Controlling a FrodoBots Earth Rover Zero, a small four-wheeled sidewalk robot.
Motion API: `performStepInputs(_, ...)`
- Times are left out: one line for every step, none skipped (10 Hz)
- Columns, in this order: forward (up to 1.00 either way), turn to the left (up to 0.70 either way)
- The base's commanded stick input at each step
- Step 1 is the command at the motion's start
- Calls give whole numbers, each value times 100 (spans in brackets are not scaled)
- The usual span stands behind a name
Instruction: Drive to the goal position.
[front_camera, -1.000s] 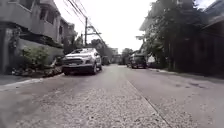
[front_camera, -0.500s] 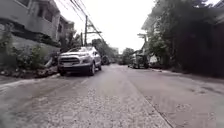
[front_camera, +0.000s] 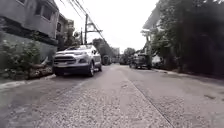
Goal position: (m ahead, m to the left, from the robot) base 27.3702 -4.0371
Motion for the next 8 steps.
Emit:
performStepInputs(100,0)
performStepInputs(100,0)
performStepInputs(100,0)
performStepInputs(100,0)
performStepInputs(100,0)
performStepInputs(100,0)
performStepInputs(100,0)
performStepInputs(100,0)
